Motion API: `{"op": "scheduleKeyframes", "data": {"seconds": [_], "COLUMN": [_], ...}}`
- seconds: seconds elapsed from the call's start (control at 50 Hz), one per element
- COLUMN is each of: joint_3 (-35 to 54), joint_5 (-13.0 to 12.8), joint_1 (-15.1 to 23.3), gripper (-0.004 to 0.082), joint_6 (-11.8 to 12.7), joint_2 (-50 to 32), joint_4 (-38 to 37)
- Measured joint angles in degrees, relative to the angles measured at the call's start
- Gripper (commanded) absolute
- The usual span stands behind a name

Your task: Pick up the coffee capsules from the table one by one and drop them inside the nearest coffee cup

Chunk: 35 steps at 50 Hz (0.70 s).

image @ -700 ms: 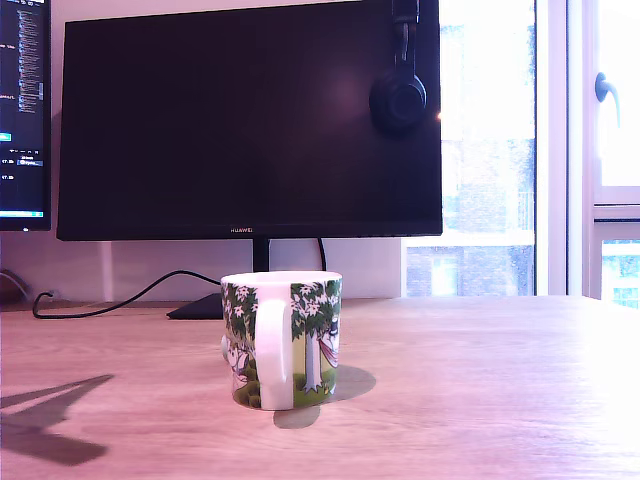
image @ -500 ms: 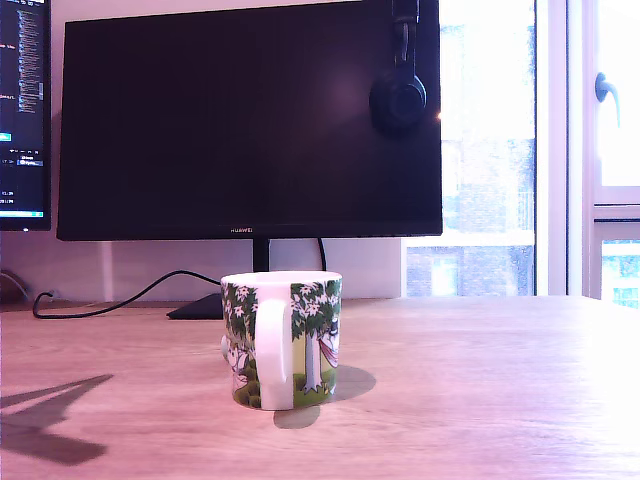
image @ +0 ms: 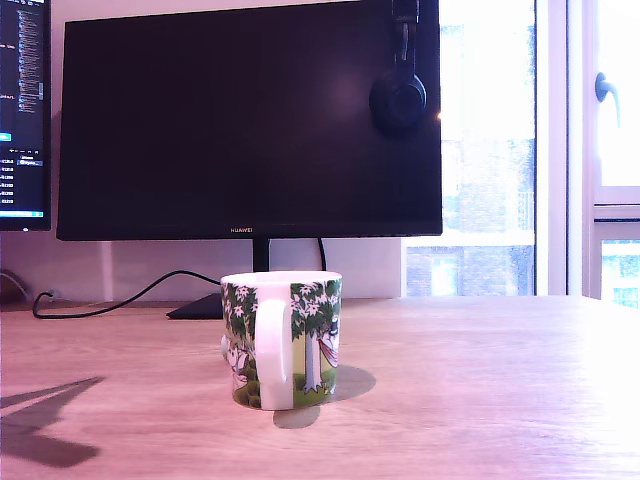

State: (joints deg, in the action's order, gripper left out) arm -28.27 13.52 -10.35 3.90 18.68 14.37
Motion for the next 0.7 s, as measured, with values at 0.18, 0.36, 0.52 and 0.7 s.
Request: {"op": "scheduleKeyframes", "data": {"seconds": [0.18,0.36,0.52,0.7], "joint_3": [0.0,0.0,0.0,0.0], "joint_5": [4.6,6.6,7.0,7.1], "joint_1": [-0.4,-2.5,-4.5,-6.4], "gripper": [-0.0014,-0.0014,-0.0015,-0.0016], "joint_6": [0.0,-0.7,-2.3,-3.0], "joint_2": [6.4,15.0,19.0,22.5], "joint_4": [0.4,-0.7,-1.9,-1.9]}}
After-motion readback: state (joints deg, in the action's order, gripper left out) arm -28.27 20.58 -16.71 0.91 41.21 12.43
